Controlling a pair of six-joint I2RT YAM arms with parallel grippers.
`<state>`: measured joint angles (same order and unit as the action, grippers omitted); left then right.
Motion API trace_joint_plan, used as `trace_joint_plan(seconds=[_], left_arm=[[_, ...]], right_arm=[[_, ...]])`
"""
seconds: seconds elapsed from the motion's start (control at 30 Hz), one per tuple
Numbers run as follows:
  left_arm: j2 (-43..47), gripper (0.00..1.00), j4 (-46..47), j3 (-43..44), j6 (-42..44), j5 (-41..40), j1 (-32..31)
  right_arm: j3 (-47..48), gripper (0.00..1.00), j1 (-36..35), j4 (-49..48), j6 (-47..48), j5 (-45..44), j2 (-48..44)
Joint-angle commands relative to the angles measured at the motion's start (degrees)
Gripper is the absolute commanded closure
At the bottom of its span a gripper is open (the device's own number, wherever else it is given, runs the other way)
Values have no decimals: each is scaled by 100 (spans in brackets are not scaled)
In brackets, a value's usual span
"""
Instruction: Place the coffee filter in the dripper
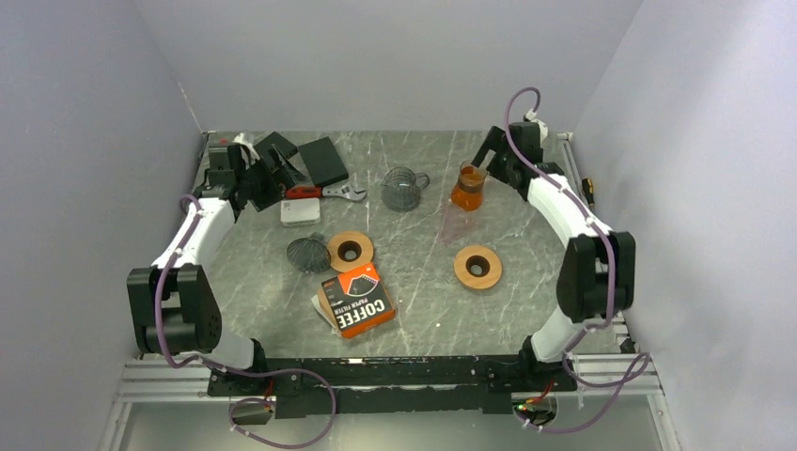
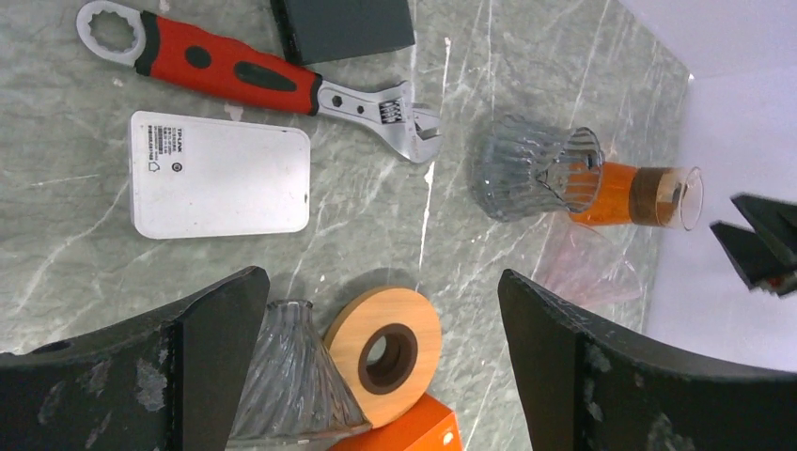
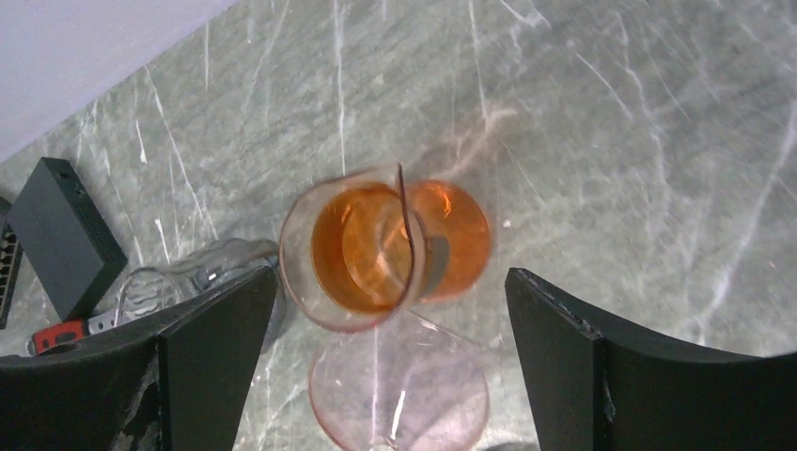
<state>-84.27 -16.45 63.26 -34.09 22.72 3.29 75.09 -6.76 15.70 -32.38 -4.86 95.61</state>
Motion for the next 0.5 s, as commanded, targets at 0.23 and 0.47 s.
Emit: trace_joint_plan(seconds=[0.23, 0.47], left_arm=[[73, 1, -1917, 1320, 1306, -350, 5], [280, 1, -1823, 999, 1436, -351, 54]], right_arm=[[1552, 26, 105, 1274, 405, 459, 1314], [1339, 48, 105, 1291, 559, 687, 1312]])
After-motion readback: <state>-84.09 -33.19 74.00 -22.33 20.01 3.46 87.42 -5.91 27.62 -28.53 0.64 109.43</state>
